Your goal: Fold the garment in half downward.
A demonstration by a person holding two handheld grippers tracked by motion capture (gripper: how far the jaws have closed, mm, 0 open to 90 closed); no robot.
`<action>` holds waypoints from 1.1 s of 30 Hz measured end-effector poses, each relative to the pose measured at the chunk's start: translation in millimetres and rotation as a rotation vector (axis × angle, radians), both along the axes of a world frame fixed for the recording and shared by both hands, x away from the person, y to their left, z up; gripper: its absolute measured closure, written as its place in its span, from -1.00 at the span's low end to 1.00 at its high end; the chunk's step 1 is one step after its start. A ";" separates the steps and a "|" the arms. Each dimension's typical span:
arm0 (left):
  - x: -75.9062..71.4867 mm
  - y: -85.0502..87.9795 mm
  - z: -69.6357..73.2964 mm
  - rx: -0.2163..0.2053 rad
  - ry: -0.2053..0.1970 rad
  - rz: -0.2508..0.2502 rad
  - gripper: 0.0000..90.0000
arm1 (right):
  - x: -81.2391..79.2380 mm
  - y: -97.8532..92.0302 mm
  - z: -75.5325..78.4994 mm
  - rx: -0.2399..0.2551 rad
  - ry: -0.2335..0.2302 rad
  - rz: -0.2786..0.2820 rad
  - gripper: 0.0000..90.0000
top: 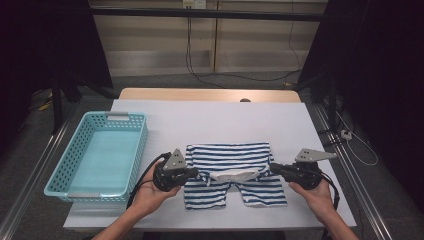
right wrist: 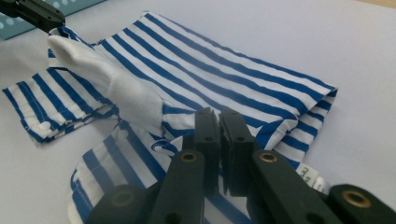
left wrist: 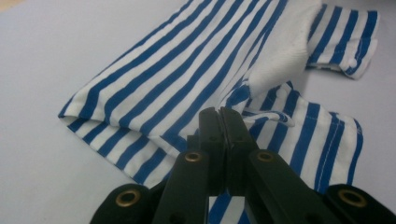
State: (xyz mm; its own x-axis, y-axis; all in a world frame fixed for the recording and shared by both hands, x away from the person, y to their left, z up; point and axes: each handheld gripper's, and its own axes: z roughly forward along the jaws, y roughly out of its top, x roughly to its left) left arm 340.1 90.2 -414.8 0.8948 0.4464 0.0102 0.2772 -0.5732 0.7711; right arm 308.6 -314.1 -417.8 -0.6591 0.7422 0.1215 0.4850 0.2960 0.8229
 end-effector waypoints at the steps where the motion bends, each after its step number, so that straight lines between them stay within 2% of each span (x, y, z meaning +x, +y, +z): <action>1: -0.9 0.4 -0.8 0.006 -0.003 -0.011 0.97 | -1.2 0.4 -0.4 0.001 0.005 0.001 0.93; 2: -3.3 -0.3 -1.9 -0.009 0.007 -0.005 0.97 | -2.4 0.5 -0.8 0.000 0.008 0.006 0.93; 5: -5.9 -0.6 -2.3 0.022 -0.006 -0.015 0.98 | -4.6 0.9 -3.0 -0.007 0.018 0.014 0.93; 6: -7.2 -1.5 -2.8 0.014 0.000 -0.011 0.97 | -5.0 1.2 -4.0 -0.011 0.023 0.014 0.93; 8: -8.2 -1.0 -2.2 0.036 0.007 -0.020 0.97 | -5.3 2.3 -5.5 -0.014 0.033 0.019 0.93; 9: -9.0 -2.0 -4.6 0.016 -0.002 -0.010 0.97 | -5.5 2.4 -5.3 -0.018 0.032 0.019 0.93; 10: -10.1 -2.1 -4.7 0.010 0.006 0.000 0.97 | -5.6 2.4 -5.2 -0.018 0.029 0.020 0.93; 12: -10.8 -1.3 -4.7 0.015 0.012 -0.006 0.97 | -5.9 2.4 -5.1 -0.019 0.028 0.020 0.93; 13: -10.4 -0.2 -4.3 0.031 0.007 -0.027 0.97 | -6.1 2.4 -5.2 -0.019 0.030 0.021 0.93; 15: -12.9 -0.5 -5.0 0.027 0.009 -0.019 0.97 | -7.5 2.3 -5.8 -0.018 0.034 0.025 0.93; 16: -13.1 0.3 -4.7 0.037 0.014 -0.038 0.97 | -8.6 2.1 -6.1 -0.020 0.038 0.026 0.93; 18: -16.2 -1.2 -7.5 0.014 0.025 -0.023 0.97 | -12.2 1.6 -6.6 -0.024 0.039 0.029 0.93; 19: -17.0 -1.2 -7.6 0.029 0.033 -0.029 0.97 | -13.7 1.2 -6.9 -0.024 0.039 0.033 0.93; 20: -17.9 -2.3 -9.3 0.023 0.032 -0.031 0.97 | -15.2 1.0 -7.2 -0.026 0.041 0.037 0.93; 21: -18.6 -2.4 -9.1 0.040 0.034 -0.037 0.97 | -16.5 0.7 -7.3 -0.030 0.042 0.041 0.93; 23: -21.0 -4.2 -9.9 0.036 0.021 -0.038 0.97 | -18.6 0.0 -8.1 -0.037 0.051 0.047 0.93; 24: -21.3 -3.8 -8.4 0.055 0.020 -0.051 0.97 | -18.9 -0.1 -8.4 -0.036 0.053 0.048 0.93; 25: -22.7 -4.8 -8.9 0.042 0.021 -0.040 0.97 | -19.2 -0.2 -9.2 -0.034 0.058 0.050 0.93; 26: -22.2 -4.1 -8.3 0.063 0.015 -0.055 0.97 | -19.3 -0.4 -9.9 -0.037 0.064 0.052 0.93; 29: -26.1 -3.9 -9.3 0.034 0.026 -0.038 0.97 | -21.3 -0.9 -10.8 -0.040 0.072 0.057 0.93; 30: -25.9 -2.3 -8.3 0.059 0.014 -0.064 0.97 | -22.3 -1.2 -10.5 -0.042 0.075 0.057 0.93; 33: -30.8 -2.8 -8.3 0.031 0.021 -0.052 0.97 | -25.8 -2.8 -10.6 -0.047 0.075 0.060 0.93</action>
State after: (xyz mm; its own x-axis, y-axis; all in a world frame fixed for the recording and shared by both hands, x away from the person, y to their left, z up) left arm 309.3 87.4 -423.1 0.9168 0.3994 0.0039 0.2629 -0.6107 0.7470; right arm 282.7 -316.9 -428.5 -0.6931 0.7075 0.1382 0.5251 0.3642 0.7692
